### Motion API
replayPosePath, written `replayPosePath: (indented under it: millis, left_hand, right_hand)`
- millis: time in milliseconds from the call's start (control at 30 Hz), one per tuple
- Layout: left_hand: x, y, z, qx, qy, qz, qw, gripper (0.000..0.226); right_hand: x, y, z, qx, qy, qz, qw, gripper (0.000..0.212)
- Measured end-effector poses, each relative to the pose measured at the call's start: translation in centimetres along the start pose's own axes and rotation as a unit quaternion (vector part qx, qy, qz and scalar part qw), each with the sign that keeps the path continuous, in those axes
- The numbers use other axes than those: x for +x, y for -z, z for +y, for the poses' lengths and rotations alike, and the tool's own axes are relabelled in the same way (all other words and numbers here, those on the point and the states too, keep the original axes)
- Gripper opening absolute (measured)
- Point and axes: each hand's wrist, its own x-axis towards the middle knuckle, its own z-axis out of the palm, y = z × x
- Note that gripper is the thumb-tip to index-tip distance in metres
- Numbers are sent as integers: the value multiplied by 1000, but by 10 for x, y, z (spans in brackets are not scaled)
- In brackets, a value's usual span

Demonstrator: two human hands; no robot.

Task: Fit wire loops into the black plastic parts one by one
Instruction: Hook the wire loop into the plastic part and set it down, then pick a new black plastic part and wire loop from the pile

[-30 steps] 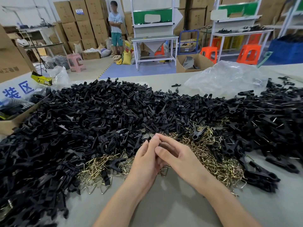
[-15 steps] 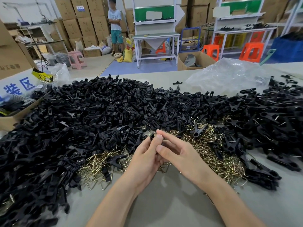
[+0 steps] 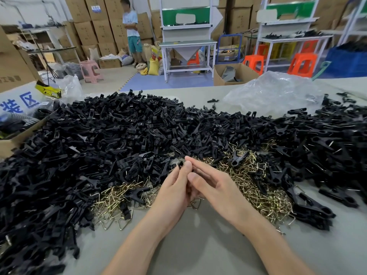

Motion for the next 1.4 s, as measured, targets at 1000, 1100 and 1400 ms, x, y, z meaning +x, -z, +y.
replayPosePath:
  millis: [1000, 1100, 1400]
  left_hand:
    - [-1, 8, -3, -47, -9, -22, 999, 24]
    - [-3, 7, -4, -32, -30, -14, 999, 33]
    - [-5, 7, -2, 9, -42, -8, 999, 33]
  right_hand:
    - [22, 80, -56, 334, -8, 254, 908, 33]
    - [23, 31, -30, 28, -45, 241, 969, 33]
    - [22, -1, 12, -378, 32, 154, 913, 40]
